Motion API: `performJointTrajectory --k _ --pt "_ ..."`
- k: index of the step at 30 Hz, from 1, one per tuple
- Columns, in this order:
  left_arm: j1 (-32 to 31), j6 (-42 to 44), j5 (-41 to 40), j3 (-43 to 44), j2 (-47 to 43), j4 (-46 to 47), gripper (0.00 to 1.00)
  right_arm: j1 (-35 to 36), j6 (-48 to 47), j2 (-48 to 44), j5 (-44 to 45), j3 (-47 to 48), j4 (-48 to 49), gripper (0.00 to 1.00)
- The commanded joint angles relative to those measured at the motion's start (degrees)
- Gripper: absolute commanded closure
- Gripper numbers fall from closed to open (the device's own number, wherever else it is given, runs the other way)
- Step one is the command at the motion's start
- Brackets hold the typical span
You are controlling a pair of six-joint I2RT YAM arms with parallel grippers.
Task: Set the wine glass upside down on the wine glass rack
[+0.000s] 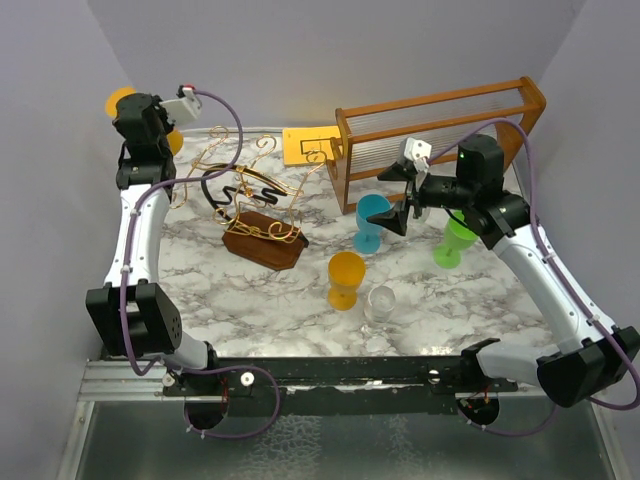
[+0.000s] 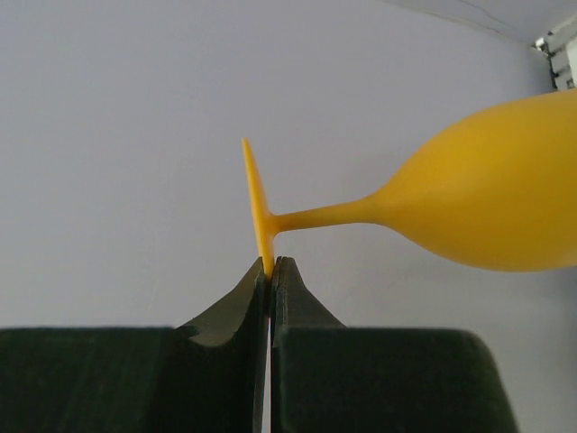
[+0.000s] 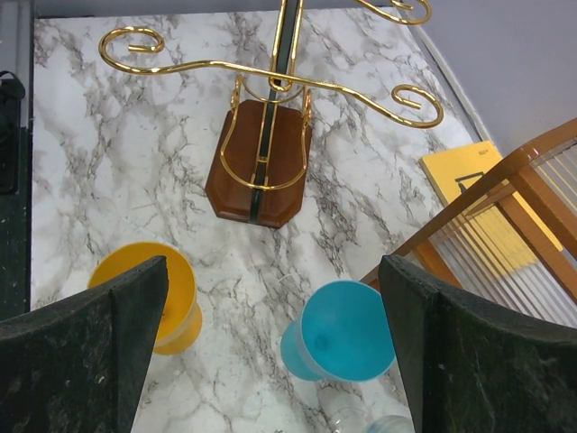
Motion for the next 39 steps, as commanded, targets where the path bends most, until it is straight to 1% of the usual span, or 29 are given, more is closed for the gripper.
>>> performJointTrajectory --k 1,3,5,12,18,26,34,39 --pt "-0.79 12.43 11.16 -4.41 -1.45 1.25 1.0 0.08 0.42 0.33 -1.46 -0.85 2.32 0.01" --pt "-1.23 15.67 13.92 -6.44 -2.02 2.29 1.0 0.07 0.21 0.24 -1.35 -0.96 2.45 0.01" --pt "-1.97 18.15 15.59 -6.94 -1.9 1.36 1.0 0.07 0.14 0.23 -1.34 -1.16 2.46 0.01" --pt "-4.35 22.31 18.44 -3.39 0.27 -6.8 1.0 0.08 -0.01 0.74 -1.72 -1.48 2.59 0.01" --pt "-6.81 23.7 21.02 0.08 1.34 -14.49 1.0 0.08 -0.29 0.84 -1.61 -1.59 2.55 0.01" --pt "-9.74 29.0 20.49 3.28 4.02 -17.69 1.0 0.08 -0.12 1.4 -1.85 -1.98 2.83 0.01" --pt "-11.28 35.67 21.28 5.91 5.98 -21.8 1.0 0.08 0.14 1.97 -1.97 -2.09 3.13 0.01" --pt "-11.72 36.94 22.13 7.3 6.66 -23.46 1.0 0.03 0.14 2.2 -1.79 -2.24 3.2 0.01"
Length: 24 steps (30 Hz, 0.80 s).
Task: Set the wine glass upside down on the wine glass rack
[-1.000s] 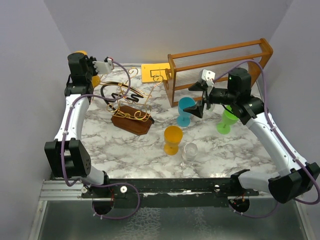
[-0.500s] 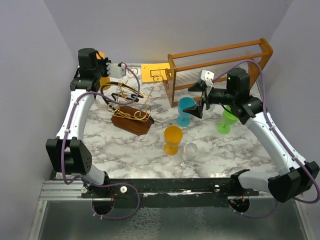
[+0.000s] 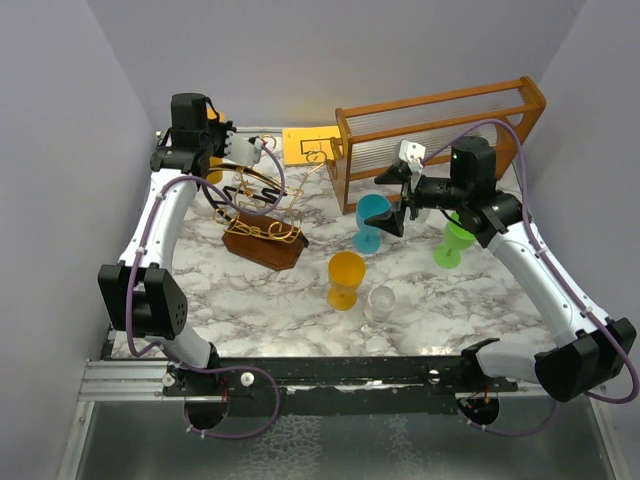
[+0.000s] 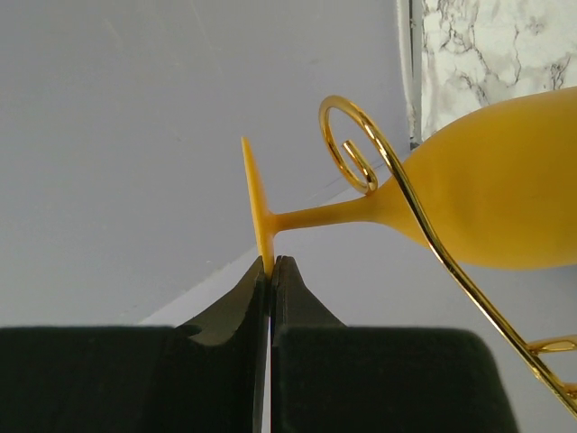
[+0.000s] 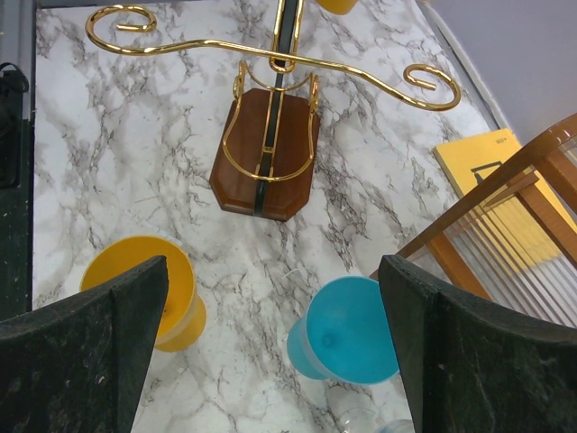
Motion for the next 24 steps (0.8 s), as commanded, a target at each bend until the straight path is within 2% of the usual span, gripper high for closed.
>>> performJointTrajectory --k 1,11,24 --pt "-0.56 2.99 3.09 2.98 0.57 -2.45 1.0 0.06 0.04 0.6 -1.24 -0.46 1.98 0.01" --pt "-1.09 4.63 3.24 4.51 -0.03 -7.52 1.0 0.08 0.01 0.93 -1.13 -0.63 2.12 0.01" --pt "-1.77 4.85 4.64 4.72 0.0 -9.17 1.0 0.08 0.04 1.29 -1.13 -0.65 2.07 0.01"
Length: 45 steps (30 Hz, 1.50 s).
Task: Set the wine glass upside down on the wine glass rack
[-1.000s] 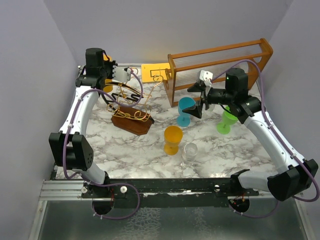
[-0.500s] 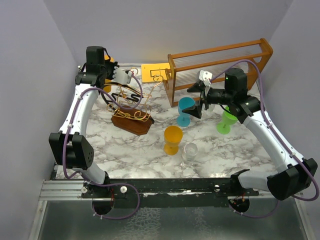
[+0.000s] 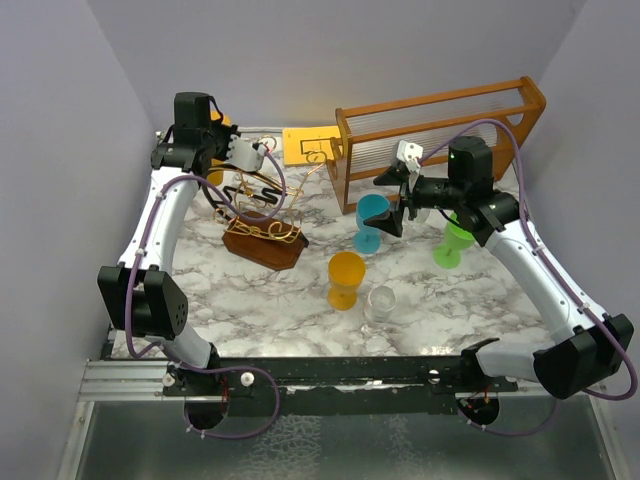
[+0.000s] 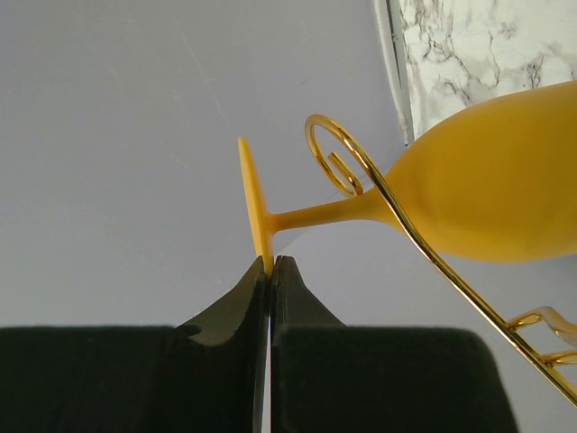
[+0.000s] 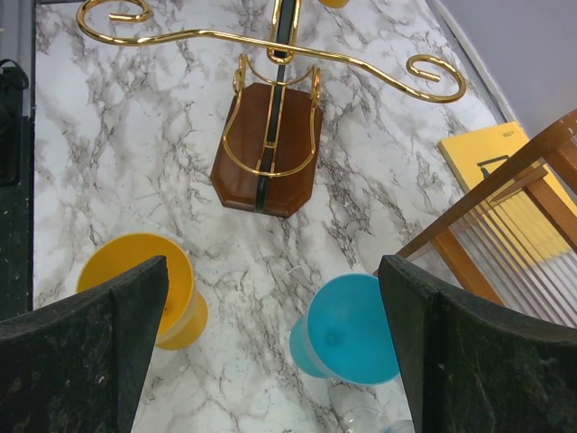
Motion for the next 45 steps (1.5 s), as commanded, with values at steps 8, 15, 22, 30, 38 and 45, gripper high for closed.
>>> performJointTrajectory --k 8,15,22,30,38,45 --pt "-0.76 -1.18 4.3 -0.33 -1.03 -2.23 1.0 0.08 0.12 0.53 -1.3 -0.48 2.07 0.01" --pt "-0.77 -2.03 1.36 -6.06 -2.67 4.6 1.0 0.01 0.22 0.74 -1.3 -0.47 2.09 0.0" --pt "-0.76 -3.35 1.74 -8.16 -3.65 6.65 1.0 0.06 0.45 1.12 -1.31 -0.38 1.95 0.01" --pt "-0.79 -7.54 2.3 -9.93 -3.32 10.34 1.0 0.08 0.53 1.45 -1.13 -0.36 2.01 0.01" --pt "-0.8 -12.24 3.75 -9.93 -2.61 12.44 1.0 0.04 0.46 1.73 -0.96 -0.34 1.98 0.0" --pt "-0.74 -14.89 2.55 -9.94 -1.45 14.3 1.0 0.08 0.53 1.86 -0.95 -0.38 2.04 0.01"
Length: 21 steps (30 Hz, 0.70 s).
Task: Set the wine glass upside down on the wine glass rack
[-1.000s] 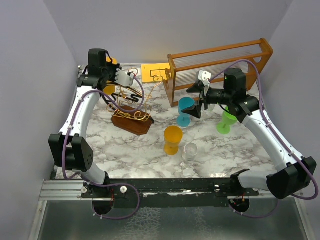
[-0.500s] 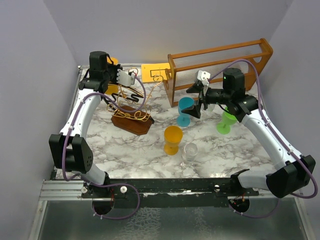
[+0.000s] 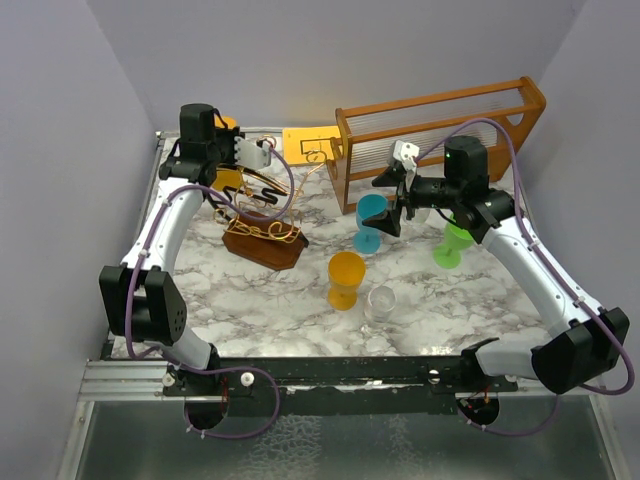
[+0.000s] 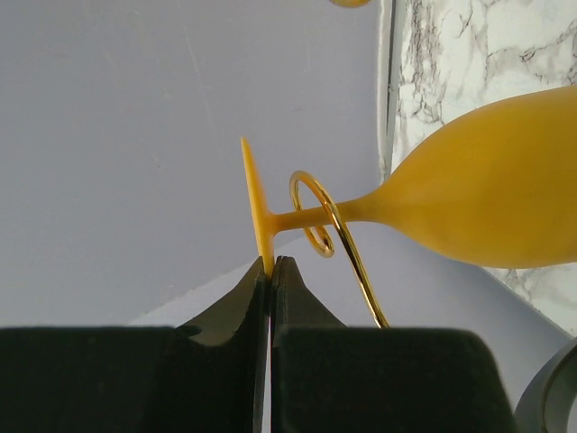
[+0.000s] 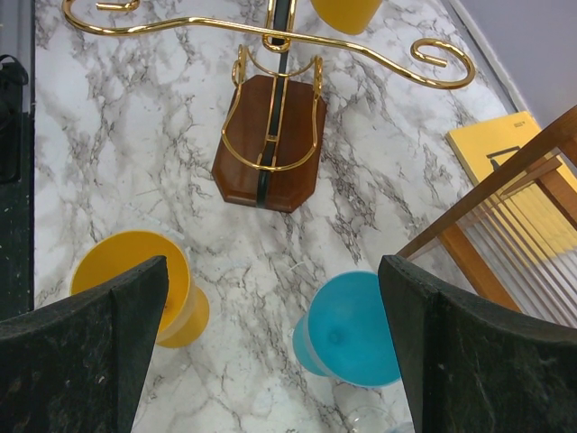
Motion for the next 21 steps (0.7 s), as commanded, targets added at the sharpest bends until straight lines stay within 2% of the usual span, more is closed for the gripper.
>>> performJointTrajectory --k 1,21 --pt "-0.12 -3.01 0.57 -0.49 0.92 2.56 1.0 0.03 0.45 0.45 -0.86 -0.32 1.99 0.01" --pt "0.69 -13.43 -4.28 6.81 6.02 -0.41 0.96 0.08 0.5 0.6 -0.58 -0.53 2.16 0.01"
